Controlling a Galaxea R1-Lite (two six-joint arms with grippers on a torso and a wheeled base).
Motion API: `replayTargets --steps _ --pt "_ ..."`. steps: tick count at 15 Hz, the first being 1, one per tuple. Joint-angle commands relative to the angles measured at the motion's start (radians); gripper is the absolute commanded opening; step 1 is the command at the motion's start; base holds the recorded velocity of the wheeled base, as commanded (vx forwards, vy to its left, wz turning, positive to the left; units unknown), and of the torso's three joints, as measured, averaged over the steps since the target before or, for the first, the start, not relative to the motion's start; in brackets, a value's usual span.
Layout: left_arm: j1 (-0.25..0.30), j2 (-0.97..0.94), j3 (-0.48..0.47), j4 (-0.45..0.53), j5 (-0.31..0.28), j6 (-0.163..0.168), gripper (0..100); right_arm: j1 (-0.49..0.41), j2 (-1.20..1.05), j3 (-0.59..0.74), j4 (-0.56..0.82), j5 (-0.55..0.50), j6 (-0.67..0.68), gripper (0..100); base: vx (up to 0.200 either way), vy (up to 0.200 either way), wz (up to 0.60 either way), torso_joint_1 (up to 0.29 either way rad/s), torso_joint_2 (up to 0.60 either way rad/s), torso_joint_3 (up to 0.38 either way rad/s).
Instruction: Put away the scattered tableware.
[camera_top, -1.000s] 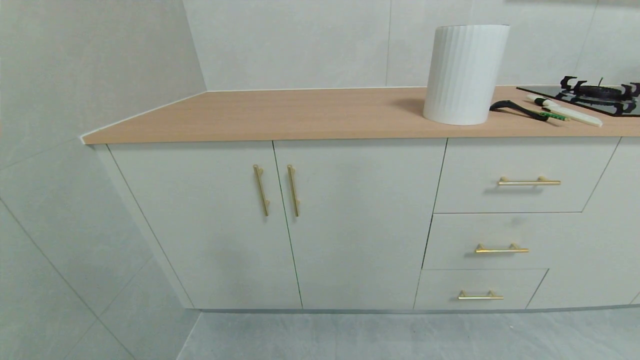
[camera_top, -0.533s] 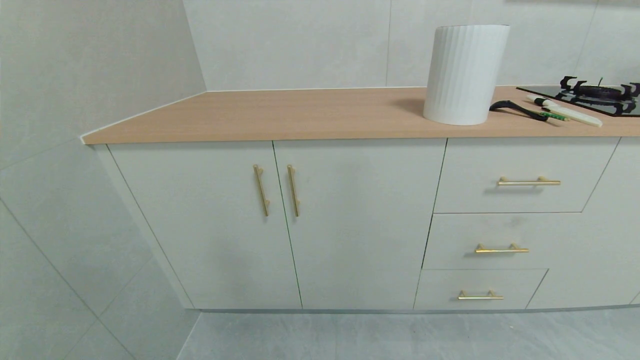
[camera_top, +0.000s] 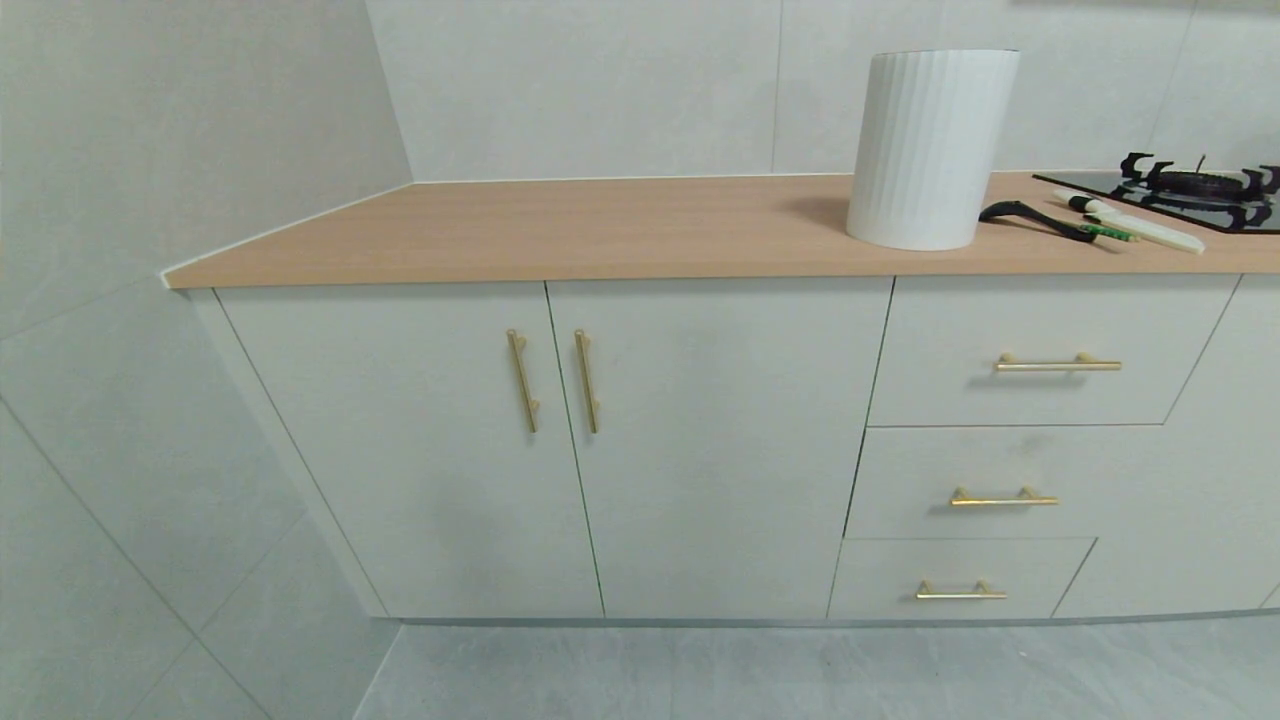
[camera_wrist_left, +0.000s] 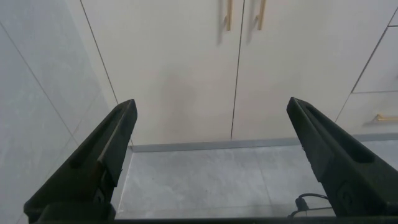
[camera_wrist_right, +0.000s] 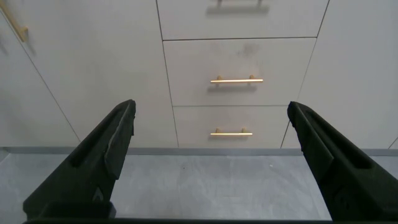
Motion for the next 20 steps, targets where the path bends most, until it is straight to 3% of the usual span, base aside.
replayTargets --steps 1,4,16,20 --pt "0.000 0.000 0.000 0.001 0.000 -0.001 100 0.000 0.003 0.000 0.000 0.001 -0.001 100 0.000 0.000 0.00 0.000 0.00 0.000" --pt "0.000 0.000 0.000 0.001 0.000 -0.004 100 0.000 0.003 -0.002 0.002 0.001 0.001 100 0.000 0.000 0.00 0.000 0.00 0.000" --pt "0.000 0.000 0.000 0.001 0.000 -0.004 100 0.000 0.003 -0.002 0.000 0.001 0.002 100 0.000 -0.200 0.00 0.006 0.00 0.001" --pt "0.000 0.000 0.000 0.001 0.000 -0.002 100 0.000 0.003 -0.002 0.000 0.001 0.002 100 0.000 0.000 0.00 0.000 0.00 0.000"
